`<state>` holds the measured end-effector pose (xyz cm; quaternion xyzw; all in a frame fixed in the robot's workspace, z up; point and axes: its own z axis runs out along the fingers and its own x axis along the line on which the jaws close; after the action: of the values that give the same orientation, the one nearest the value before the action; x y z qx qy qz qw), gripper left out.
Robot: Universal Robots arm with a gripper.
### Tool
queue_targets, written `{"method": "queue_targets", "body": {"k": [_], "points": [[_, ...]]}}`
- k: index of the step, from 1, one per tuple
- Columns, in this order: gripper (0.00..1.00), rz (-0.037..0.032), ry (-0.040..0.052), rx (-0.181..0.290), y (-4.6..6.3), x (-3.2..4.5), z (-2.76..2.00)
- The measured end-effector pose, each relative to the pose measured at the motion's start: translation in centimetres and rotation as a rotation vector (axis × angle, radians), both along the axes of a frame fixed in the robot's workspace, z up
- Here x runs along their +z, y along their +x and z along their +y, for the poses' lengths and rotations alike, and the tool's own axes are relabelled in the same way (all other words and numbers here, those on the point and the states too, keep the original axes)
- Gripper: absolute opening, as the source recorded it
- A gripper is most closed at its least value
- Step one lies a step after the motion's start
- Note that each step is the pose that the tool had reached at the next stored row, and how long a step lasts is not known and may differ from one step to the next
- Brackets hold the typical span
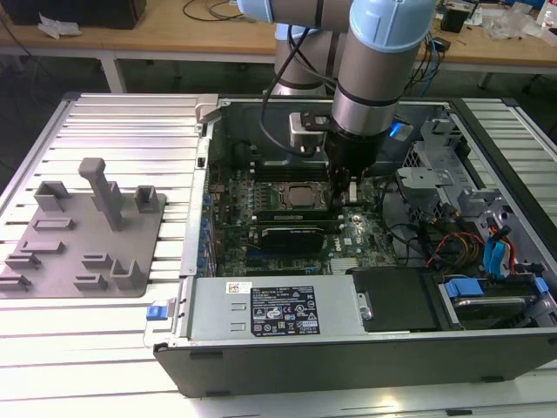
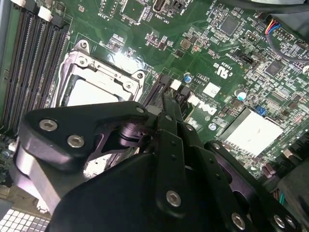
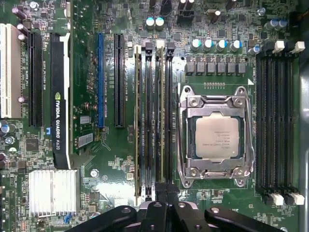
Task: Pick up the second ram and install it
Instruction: 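Press down the second ram until it locks into place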
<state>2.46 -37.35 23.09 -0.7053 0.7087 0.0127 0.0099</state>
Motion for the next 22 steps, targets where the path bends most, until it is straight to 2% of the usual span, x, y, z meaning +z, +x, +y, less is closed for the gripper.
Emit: {"method": "queue_targets", "body": {"k": [9,10,11,12,17,18,22], "points": [[0.08,0.0000,0.0005,0.000,0.0,-0.15,0.01],[0.08,-0.0003,0.0025,0.000,0.0,0.07,0.04],[0.08,-0.0001,0.0007,0.000,0.0,0.48,0.01],[0.08,-0.0002,0.0006,0.000,0.0,1.11,0.01],[0.08,-0.0001,0.0003,0.000,-0.2,1.22,0.01],[0.08,-0.0003,0.0005,0.000,-0.4,1.20,0.02],[0.08,-0.0049,-0.0011,0.000,-2.9,1.06,0.10]]}}
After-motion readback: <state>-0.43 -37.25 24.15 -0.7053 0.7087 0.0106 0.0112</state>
